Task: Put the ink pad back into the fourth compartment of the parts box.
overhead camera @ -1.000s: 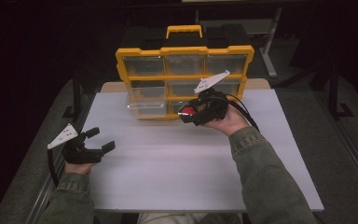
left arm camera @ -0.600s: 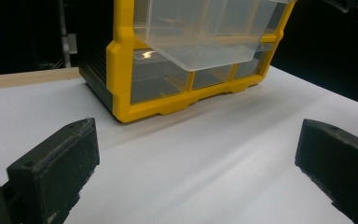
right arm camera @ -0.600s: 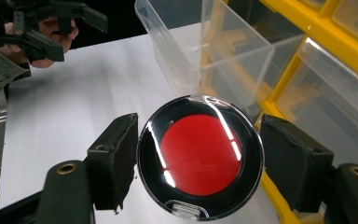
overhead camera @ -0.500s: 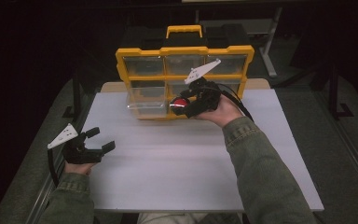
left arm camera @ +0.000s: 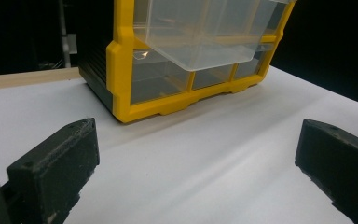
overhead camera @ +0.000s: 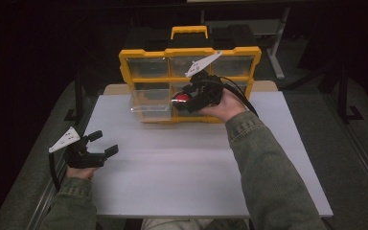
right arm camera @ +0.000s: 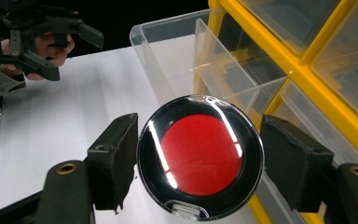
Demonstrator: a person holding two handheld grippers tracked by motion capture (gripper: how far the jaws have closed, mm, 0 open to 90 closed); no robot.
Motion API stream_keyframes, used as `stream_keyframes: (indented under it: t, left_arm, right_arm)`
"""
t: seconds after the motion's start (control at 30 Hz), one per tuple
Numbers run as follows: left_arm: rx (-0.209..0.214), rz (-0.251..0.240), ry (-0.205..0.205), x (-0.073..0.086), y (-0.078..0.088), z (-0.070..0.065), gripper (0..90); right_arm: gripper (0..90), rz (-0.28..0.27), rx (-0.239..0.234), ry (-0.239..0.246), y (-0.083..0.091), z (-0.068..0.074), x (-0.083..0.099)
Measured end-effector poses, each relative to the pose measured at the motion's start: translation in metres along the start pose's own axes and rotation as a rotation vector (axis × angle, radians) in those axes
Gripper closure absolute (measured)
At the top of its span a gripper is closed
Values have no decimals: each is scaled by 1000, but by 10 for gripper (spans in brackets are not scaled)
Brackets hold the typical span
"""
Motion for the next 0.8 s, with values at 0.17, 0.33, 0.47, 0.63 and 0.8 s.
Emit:
stream_keyframes:
  t: [0.17,0.33,0.47,0.63,0.8]
  left_arm:
    - [-1,1,-1,0,0,0,0]
    - [-1,-2,1,0,0,0,0]
    - [0,-2,-2,0,0,0,0]
    - [2,-2,1,0,1,0,0]
    - [4,1,2,1,0,0,0]
  right_arm:
    - [291,-1,2,12,-1,-2,-8]
    - [291,0,9,16,-2,-3,-17]
    - [291,6,14,21,-5,-6,-23]
    - [291,12,14,24,-12,-9,-30]
    - [291,23,6,19,-19,-9,-34]
Point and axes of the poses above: each handheld gripper's, and its own axes: y roughly backward along the jaws, x roughly out of its underside, z roughly to its left, the point moved 4 cm from there along -y, roughly forward along the jaws, and after that the axes turned 9 degrees about -z, right-handed, at the moved point
